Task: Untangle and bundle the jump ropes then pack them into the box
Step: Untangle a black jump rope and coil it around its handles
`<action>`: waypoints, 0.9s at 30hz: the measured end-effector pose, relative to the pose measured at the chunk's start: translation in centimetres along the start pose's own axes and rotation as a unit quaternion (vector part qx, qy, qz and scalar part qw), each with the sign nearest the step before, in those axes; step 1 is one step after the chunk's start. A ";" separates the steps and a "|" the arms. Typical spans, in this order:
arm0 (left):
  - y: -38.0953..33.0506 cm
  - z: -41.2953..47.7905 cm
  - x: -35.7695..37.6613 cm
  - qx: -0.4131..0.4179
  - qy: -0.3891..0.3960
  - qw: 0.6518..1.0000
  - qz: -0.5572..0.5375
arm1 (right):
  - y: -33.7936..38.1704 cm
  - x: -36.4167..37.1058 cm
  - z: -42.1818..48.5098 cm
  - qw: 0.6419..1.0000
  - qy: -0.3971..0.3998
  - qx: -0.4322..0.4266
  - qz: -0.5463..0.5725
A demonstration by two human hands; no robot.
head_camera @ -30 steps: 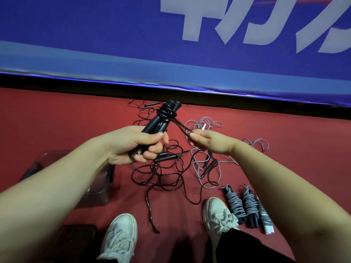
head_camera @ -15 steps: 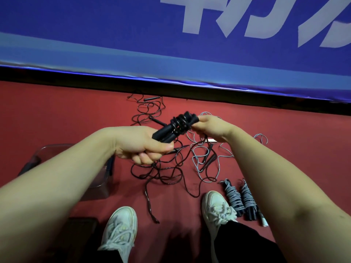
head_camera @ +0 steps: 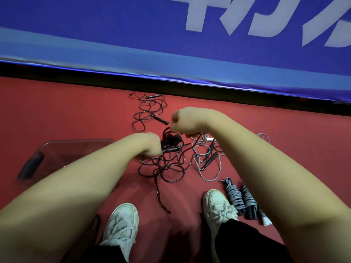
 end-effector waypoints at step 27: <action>-1.7 -4.7 -5.0 0.263 0.018 0.699 -0.664 | -2.7 3.5 0.9 0.973 -0.114 -0.135 0.147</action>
Point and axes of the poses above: each hand's wrist, its own z-axis towards the middle knuckle, its own x-axis out of the palm, y = z × x, the point moved 9 cm from there along z, towards the middle knuckle, and after that the axes turned 13 degrees about x, right-handed, at the moved point
